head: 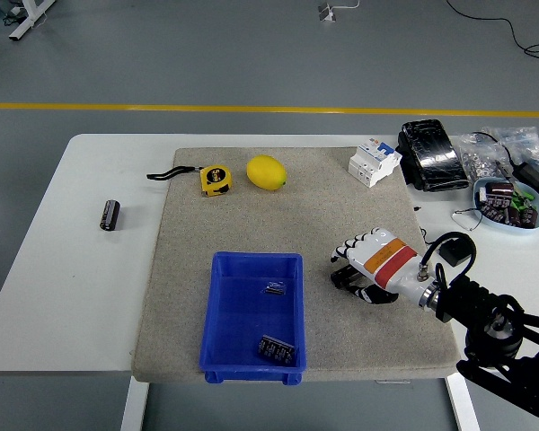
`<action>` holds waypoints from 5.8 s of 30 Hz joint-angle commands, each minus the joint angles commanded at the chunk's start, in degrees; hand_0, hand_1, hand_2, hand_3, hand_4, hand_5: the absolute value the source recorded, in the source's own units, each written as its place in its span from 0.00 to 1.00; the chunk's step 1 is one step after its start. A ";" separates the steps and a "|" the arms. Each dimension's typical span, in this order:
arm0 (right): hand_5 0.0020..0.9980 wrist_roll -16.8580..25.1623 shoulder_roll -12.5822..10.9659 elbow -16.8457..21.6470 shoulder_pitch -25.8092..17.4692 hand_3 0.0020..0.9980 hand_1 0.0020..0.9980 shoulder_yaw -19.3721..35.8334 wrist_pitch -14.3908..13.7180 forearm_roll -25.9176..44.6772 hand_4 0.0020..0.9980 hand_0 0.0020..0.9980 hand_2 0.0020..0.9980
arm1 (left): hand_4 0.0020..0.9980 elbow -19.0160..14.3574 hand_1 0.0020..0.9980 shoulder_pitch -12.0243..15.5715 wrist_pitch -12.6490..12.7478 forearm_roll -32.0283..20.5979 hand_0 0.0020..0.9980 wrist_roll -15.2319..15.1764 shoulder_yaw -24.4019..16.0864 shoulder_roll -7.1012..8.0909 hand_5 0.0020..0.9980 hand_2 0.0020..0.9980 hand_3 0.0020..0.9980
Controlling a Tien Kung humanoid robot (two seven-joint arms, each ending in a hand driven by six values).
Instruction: Pick up the battery,place it into the box
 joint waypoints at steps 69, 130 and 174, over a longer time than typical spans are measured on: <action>0.11 -1.67 -1.54 6.98 1.46 0.49 0.43 3.66 -0.08 -1.89 0.68 0.26 0.48 | 0.64 0.00 0.67 -0.16 -0.52 -0.17 0.69 -0.23 0.23 0.37 0.66 0.71 0.62; 0.25 -4.74 -1.02 26.68 7.61 0.80 0.66 8.82 8.87 -5.16 0.93 0.60 0.77 | 0.64 0.35 0.66 0.10 -0.76 0.47 0.69 -0.04 -0.60 1.15 0.65 0.71 0.62; 0.91 16.44 -10.49 17.70 -15.61 0.87 0.82 40.95 16.80 82.07 1.00 0.82 0.84 | 0.64 0.41 0.67 0.09 2.38 -3.23 0.69 -1.29 2.73 -0.81 0.65 0.72 0.62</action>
